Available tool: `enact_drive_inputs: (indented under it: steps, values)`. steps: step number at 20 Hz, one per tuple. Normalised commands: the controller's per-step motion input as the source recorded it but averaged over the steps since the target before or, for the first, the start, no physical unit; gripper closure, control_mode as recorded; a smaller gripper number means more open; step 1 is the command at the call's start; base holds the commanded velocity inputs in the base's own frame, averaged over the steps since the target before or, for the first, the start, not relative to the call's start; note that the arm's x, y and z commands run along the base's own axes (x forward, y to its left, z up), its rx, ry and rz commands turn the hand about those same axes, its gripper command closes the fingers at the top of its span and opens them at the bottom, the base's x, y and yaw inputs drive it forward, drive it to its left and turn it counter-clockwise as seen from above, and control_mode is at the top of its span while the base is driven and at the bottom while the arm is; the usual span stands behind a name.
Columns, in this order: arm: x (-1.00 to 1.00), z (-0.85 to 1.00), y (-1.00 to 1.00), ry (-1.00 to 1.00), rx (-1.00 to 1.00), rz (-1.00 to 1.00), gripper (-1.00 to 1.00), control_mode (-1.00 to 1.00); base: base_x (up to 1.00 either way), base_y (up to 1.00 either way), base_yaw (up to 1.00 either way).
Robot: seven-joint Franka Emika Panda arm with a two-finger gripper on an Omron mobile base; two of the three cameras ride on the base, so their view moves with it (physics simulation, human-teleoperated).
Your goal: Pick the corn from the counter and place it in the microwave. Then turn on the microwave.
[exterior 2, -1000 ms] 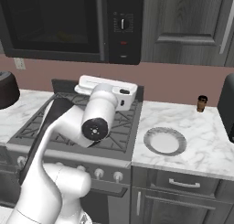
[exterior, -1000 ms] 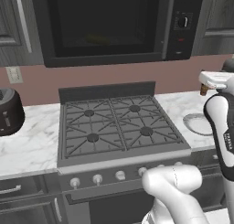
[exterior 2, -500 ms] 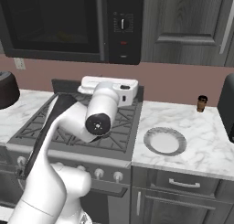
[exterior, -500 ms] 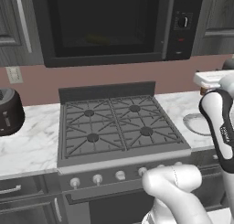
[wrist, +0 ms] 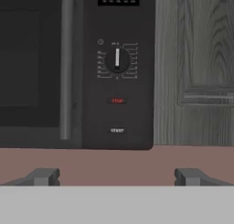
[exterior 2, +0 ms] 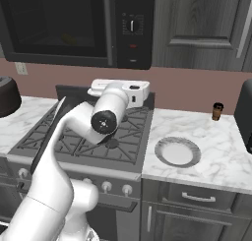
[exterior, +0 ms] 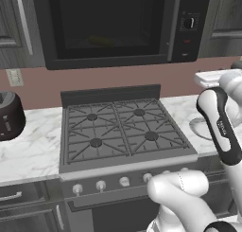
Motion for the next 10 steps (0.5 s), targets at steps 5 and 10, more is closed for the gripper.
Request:
enact_drive_inputs:
  steps: [5,10]
  values:
    - [0.14,0.0,0.0,0.11,-0.03,-0.05,-1.0,-1.0,0.0,0.0,0.0]
    - [0.24,0.03,0.01,0.06,0.0,-0.02,-1.0,-1.0,0.0,0.0,0.0]
